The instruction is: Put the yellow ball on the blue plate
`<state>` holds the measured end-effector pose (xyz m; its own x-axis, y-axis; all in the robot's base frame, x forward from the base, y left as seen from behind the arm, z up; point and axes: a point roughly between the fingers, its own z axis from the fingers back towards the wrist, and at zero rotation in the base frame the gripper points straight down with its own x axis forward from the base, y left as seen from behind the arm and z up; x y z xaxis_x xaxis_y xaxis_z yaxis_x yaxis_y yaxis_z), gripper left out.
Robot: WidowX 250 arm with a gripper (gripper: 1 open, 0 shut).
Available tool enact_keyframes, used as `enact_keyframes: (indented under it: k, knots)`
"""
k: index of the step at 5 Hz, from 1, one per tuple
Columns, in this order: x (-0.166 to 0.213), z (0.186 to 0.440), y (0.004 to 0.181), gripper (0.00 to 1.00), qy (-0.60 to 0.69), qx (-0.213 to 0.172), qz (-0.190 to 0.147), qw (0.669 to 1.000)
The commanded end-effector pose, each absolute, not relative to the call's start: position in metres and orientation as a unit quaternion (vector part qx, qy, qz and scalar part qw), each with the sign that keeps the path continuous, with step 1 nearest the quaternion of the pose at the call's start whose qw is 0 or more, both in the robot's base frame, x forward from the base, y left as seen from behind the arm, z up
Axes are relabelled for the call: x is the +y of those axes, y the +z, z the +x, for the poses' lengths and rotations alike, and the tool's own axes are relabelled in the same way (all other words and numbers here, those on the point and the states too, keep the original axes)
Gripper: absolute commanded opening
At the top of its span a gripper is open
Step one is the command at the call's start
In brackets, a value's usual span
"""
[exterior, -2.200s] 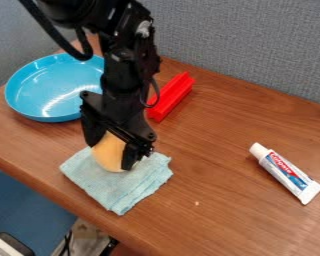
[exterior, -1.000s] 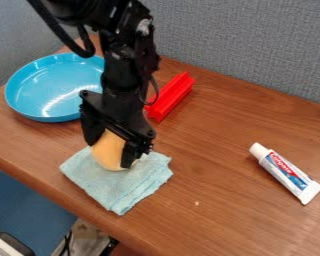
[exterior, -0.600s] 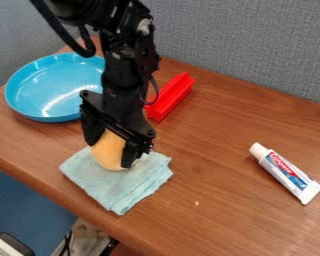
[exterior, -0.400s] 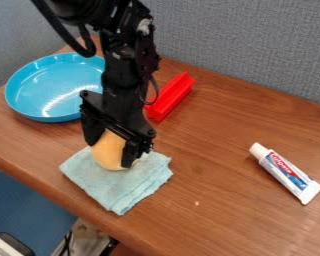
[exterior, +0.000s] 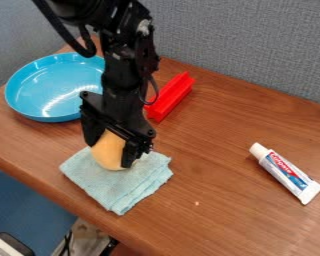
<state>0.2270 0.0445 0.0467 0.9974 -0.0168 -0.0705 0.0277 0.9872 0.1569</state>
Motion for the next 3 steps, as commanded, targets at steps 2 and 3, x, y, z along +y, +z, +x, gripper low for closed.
enact_keyframes:
  k: [2, 3]
  knots:
    - [0.0437, 0.2306, 0.0467, 1.00, -0.014, 0.031, 0.073, 0.997]
    - [0.0452, 0.2313, 0.0446, 0.00, -0.013, 0.032, 0.068, 0.997]
